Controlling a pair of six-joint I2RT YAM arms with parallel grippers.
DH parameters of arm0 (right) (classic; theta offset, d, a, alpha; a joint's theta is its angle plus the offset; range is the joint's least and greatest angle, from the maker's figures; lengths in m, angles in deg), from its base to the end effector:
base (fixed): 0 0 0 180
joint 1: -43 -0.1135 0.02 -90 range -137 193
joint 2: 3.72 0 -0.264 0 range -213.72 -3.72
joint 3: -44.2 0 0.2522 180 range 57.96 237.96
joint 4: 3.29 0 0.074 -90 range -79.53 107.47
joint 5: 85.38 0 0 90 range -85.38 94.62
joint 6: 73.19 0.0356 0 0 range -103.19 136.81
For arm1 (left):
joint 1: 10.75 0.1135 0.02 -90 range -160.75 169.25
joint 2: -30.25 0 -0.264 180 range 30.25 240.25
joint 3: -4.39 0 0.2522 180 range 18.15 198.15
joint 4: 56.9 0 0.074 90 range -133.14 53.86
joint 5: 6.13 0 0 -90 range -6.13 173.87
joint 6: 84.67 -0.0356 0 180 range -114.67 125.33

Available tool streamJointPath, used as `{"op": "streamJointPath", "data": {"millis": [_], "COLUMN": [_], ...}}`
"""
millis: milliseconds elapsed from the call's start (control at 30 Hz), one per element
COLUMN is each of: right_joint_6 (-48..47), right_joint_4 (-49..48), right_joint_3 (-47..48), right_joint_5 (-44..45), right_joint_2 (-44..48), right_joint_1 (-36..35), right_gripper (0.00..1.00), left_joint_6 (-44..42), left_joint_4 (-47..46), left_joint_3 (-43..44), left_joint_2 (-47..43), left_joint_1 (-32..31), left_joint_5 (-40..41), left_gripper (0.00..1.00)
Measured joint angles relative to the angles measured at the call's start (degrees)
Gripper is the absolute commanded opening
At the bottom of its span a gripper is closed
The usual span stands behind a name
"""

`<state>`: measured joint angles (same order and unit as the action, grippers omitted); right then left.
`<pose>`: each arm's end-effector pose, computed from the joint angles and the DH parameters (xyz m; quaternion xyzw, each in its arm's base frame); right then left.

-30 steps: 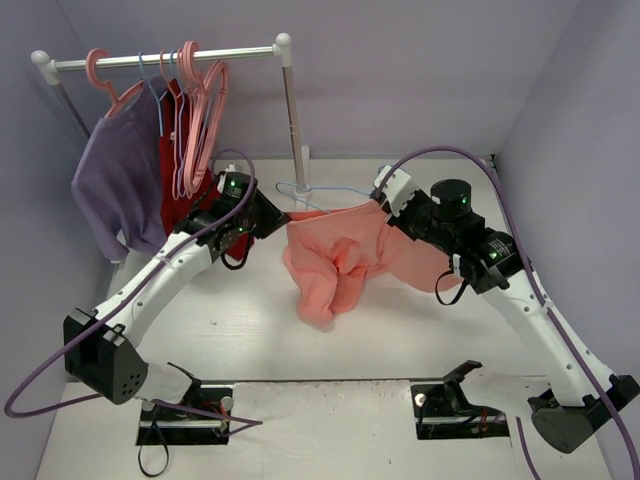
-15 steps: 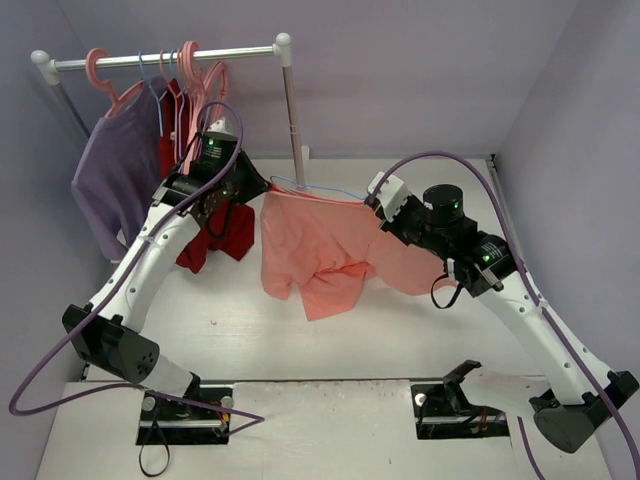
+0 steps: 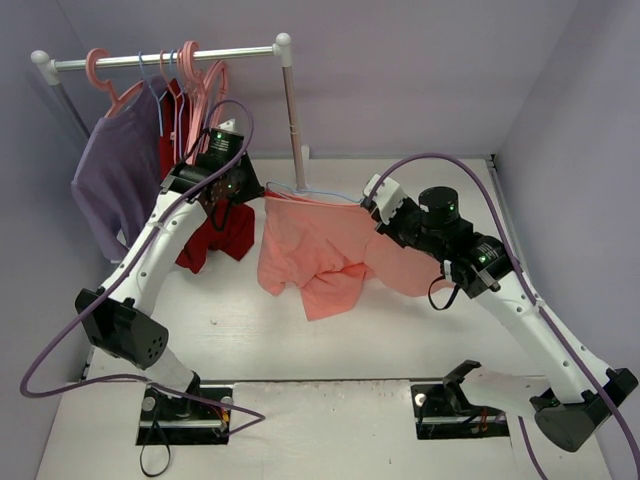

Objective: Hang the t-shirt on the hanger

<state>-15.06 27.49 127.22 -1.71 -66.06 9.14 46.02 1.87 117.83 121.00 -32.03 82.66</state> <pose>0.1980 0.1376 0.4172 -0.4452 0.6237 0.0535 0.6403 0.3209 -0.1258 0.4102 -0.1455 0.8793 -0.2415 0.3838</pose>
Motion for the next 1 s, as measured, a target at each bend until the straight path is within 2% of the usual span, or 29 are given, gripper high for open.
{"op": "streamJointPath", "data": {"millis": [367,633,800,1000], "right_joint_6": [0.8,1.0,0.2,-2.2], "right_joint_4": [0.0,-0.1,0.8,2.1], "right_joint_3": [-1.9,-2.0,1.6,12.3], "right_joint_5": [0.0,0.0,0.7,1.6], "right_joint_2": [1.1,0.6,-3.2,-7.7], "right_joint_1": [-0.3,-1.3,-2.0,-2.7], "right_gripper": [0.0,0.0,0.0,0.0], "left_joint_6": [-1.7,-6.0,-8.9,-10.2], "left_joint_4": [1.9,5.0,7.9,12.6], "left_joint_3": [5.8,12.5,15.4,24.3], "left_joint_2": [2.6,3.5,4.0,5.4], "left_joint_1": [0.5,0.2,-3.8,-10.8], "left_joint_5": [-0.7,0.0,4.5,11.5], "left_gripper": [0.0,0.0,0.0,0.0]}}
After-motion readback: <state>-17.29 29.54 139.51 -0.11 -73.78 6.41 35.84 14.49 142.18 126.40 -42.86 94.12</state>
